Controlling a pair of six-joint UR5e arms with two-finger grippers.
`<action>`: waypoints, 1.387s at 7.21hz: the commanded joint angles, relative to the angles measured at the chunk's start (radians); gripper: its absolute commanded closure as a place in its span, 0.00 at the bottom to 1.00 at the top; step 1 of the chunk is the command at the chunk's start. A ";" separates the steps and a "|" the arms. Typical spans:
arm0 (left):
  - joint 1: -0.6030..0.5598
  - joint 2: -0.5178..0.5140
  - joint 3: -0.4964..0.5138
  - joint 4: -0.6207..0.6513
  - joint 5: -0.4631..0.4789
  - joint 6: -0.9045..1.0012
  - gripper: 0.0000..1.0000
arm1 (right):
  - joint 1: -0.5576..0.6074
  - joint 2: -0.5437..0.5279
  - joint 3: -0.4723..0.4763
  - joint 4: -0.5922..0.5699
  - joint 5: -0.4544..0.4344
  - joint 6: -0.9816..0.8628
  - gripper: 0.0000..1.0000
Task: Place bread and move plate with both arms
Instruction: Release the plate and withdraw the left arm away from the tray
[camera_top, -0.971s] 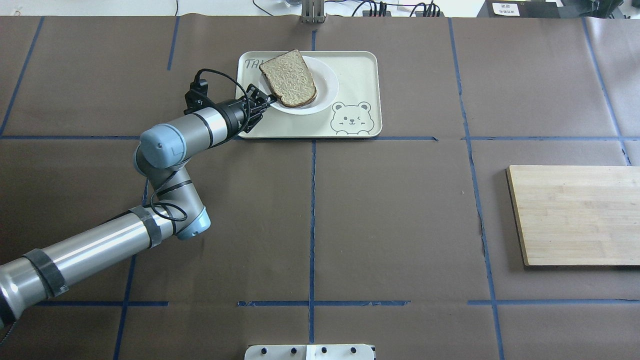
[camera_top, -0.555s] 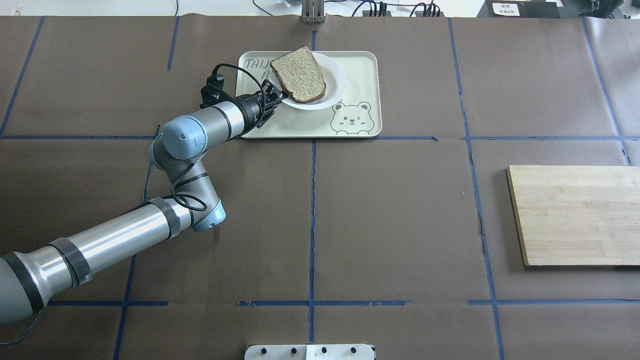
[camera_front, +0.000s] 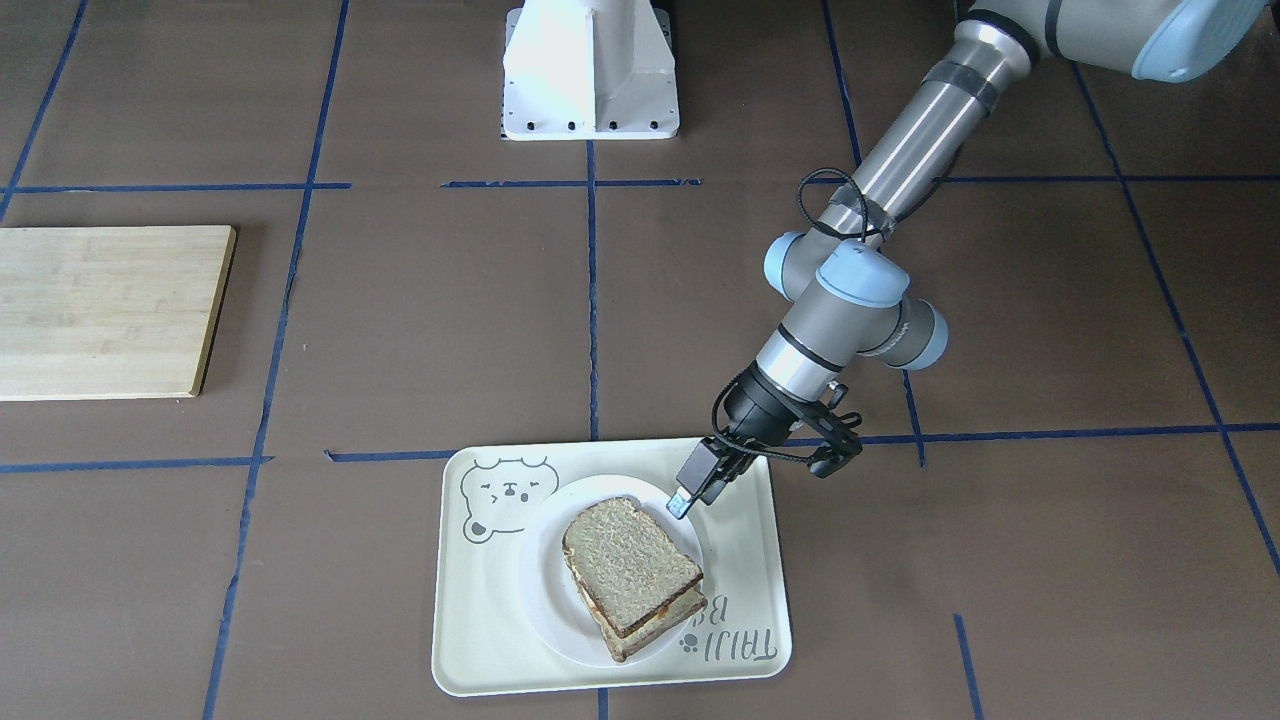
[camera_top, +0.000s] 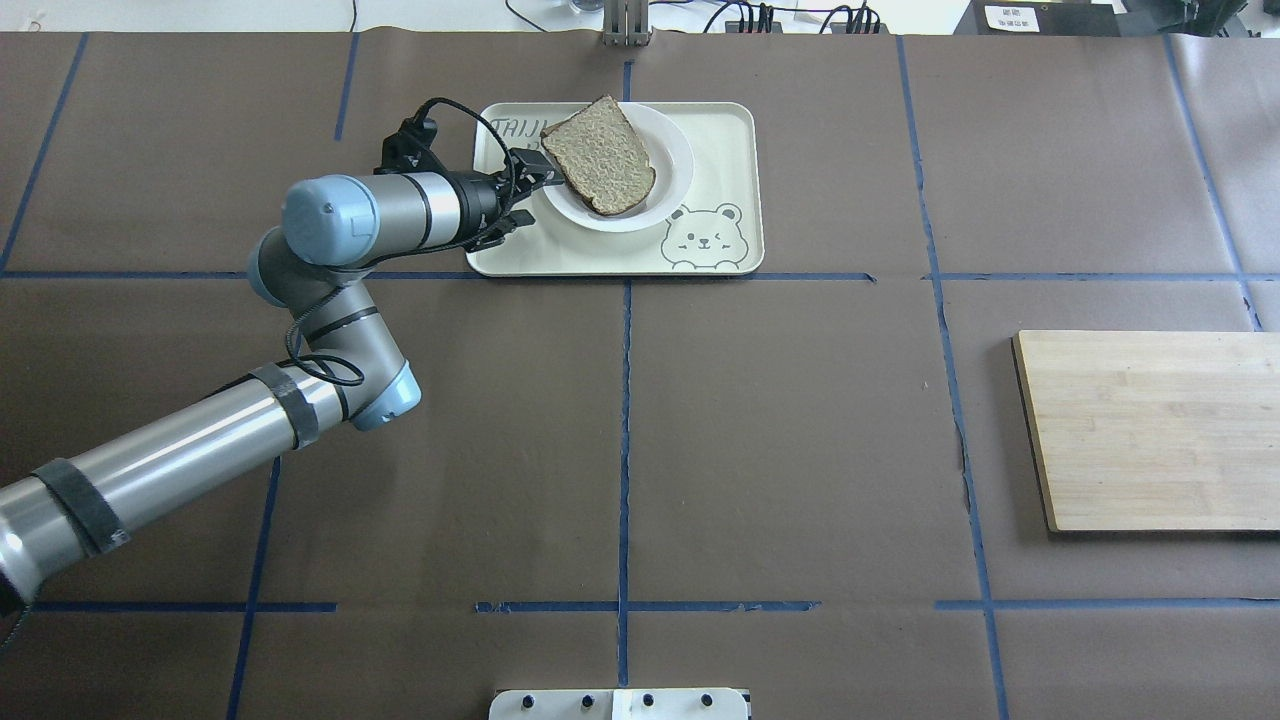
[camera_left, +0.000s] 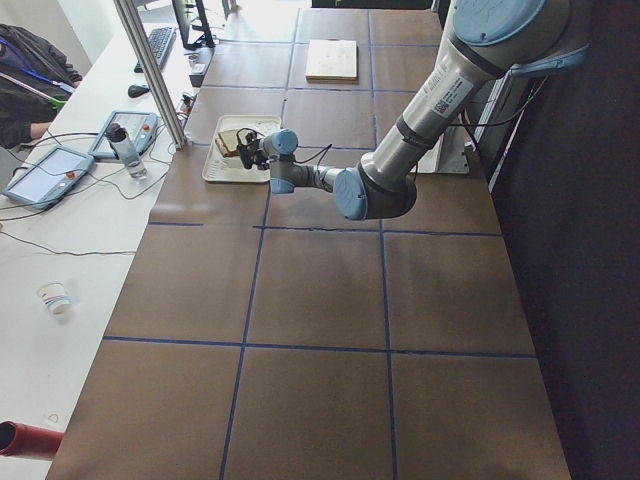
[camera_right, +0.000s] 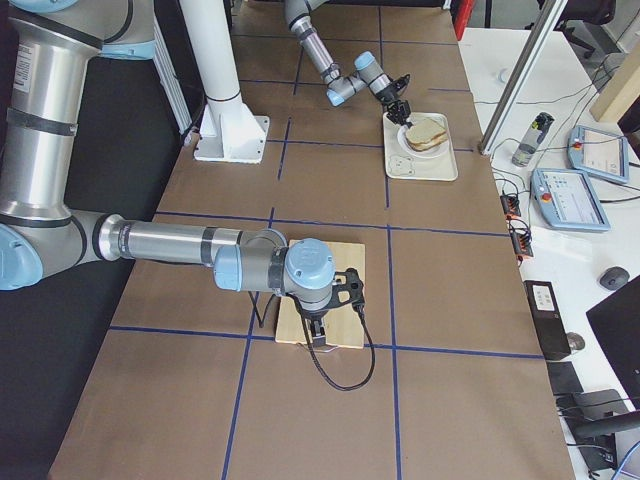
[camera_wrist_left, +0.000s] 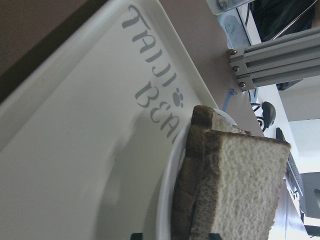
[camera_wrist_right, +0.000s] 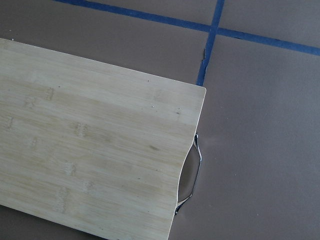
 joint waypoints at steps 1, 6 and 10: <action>-0.034 0.135 -0.377 0.435 -0.125 0.195 0.00 | 0.000 0.000 0.000 -0.001 0.000 0.001 0.00; -0.104 0.425 -1.012 1.418 -0.136 1.252 0.00 | -0.001 0.000 -0.008 -0.002 0.001 0.000 0.00; -0.520 0.704 -1.028 1.434 -0.403 1.777 0.00 | -0.001 0.002 -0.010 -0.002 0.001 -0.002 0.00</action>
